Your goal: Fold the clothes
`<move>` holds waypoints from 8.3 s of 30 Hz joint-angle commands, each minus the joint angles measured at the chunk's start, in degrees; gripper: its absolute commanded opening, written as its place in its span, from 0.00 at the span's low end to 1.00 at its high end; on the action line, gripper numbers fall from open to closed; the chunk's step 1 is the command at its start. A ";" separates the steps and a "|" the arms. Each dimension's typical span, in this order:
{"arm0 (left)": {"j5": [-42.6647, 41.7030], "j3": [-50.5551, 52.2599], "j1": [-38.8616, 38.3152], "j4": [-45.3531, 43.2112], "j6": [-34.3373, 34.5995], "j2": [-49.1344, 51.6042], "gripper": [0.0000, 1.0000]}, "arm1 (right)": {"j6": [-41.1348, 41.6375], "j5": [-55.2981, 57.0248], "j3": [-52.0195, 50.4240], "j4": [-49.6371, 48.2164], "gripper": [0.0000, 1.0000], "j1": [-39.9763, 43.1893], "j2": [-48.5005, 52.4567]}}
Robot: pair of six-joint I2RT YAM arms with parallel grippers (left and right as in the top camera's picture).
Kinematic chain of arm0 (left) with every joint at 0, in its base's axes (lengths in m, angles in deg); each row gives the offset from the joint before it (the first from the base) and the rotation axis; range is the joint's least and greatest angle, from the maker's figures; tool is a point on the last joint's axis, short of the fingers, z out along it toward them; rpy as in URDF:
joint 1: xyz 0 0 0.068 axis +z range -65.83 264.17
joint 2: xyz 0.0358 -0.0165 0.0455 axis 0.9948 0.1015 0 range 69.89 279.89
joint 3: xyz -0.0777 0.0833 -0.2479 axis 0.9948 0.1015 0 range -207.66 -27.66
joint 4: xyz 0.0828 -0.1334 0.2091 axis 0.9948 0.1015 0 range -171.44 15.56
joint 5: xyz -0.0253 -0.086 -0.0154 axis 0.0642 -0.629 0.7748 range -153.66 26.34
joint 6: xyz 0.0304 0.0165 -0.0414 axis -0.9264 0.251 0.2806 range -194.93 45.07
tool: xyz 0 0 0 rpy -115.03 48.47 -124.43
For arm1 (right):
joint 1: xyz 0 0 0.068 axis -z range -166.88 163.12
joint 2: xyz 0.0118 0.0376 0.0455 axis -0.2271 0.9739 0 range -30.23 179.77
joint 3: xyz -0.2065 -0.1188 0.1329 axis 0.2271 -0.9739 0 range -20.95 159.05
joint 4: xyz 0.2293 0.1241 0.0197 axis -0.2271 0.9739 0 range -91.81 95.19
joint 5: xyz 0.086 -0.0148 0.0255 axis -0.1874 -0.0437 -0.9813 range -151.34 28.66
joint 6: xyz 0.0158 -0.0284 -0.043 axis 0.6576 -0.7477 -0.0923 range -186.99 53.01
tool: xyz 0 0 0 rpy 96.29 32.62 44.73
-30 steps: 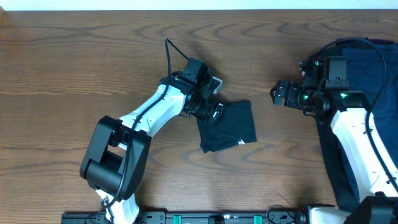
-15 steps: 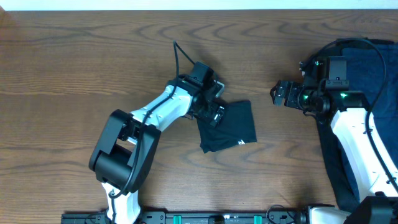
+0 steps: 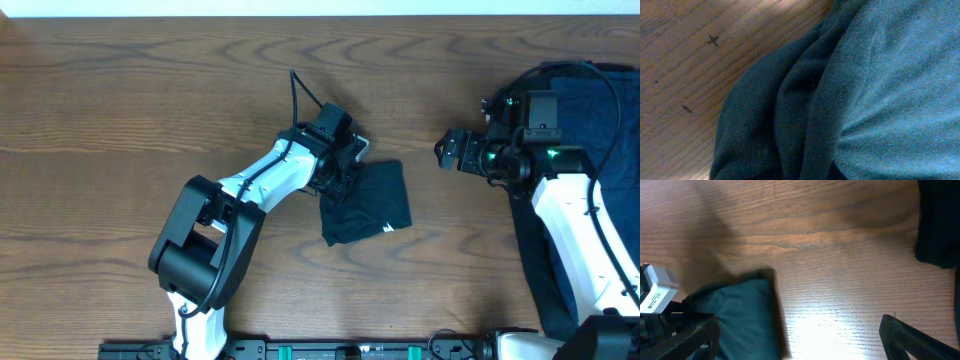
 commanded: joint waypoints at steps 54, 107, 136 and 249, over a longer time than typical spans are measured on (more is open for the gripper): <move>15.34 -0.28 55.76 -20.65 5.29 1.44 0.06 | -0.52 0.37 0.20 0.02 0.99 0.17 -0.04; -4.44 0.11 57.33 -15.72 21.18 -11.17 0.06 | -0.50 0.37 0.20 0.02 0.99 0.17 -0.04; 6.73 0.31 63.80 -13.38 23.04 -1.14 0.06 | -0.52 0.37 0.20 0.02 0.99 0.17 -0.04; 5.92 0.28 52.48 14.99 26.91 -33.11 0.98 | -1.38 0.44 -23.98 2.29 0.99 -3.61 -82.36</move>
